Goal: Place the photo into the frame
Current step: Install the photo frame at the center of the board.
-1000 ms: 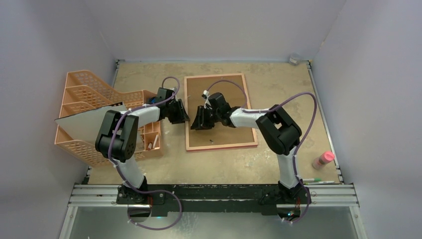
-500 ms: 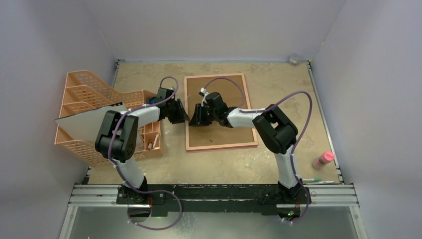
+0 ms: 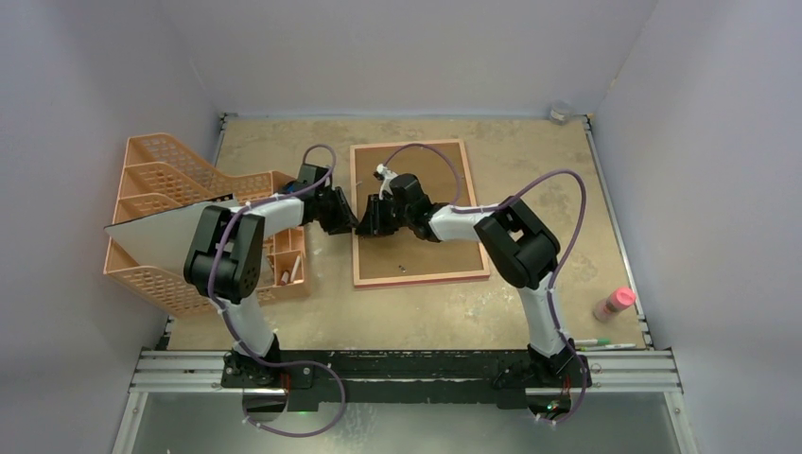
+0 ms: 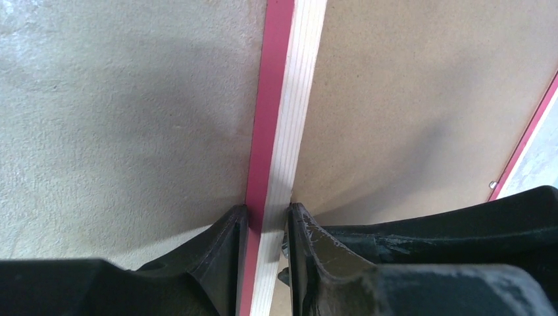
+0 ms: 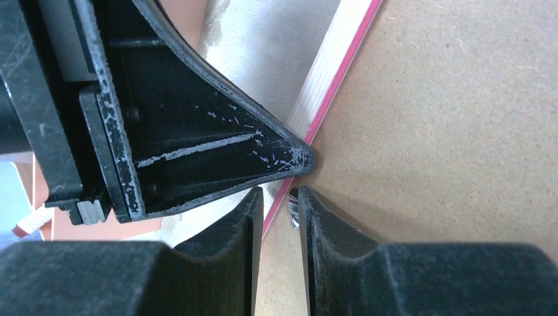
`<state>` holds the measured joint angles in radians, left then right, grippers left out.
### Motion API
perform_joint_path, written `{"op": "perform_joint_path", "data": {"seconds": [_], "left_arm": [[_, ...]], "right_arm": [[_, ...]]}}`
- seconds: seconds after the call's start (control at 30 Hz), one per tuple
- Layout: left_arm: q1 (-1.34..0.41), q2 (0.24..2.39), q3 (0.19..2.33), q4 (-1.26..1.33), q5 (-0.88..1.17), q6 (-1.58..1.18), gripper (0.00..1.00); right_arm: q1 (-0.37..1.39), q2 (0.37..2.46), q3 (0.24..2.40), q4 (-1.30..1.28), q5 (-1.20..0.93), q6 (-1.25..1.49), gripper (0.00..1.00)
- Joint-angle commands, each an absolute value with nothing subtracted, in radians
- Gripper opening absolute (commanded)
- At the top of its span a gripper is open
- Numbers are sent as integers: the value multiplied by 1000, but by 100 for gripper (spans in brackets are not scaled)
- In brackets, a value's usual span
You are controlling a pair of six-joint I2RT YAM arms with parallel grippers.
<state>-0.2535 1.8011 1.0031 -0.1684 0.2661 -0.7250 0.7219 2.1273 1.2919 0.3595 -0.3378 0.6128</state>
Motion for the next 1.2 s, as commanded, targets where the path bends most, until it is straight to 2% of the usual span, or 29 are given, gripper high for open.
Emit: {"op": "perform_joint_path", "data": {"seconds": [0.0,0.77,1.17], "left_arm": [[-256,1872,1023,-213,282,-774,28],[-250,1913,1090,-261,253,-746,28],[-247,1916,1092,-268,256,-732,28]], "right_arm": [[724,2203,1277,285,-364,530,29],[731,2227,1233,308,-510,460,24],[736,2220,1250,290,-487,459,25]]}}
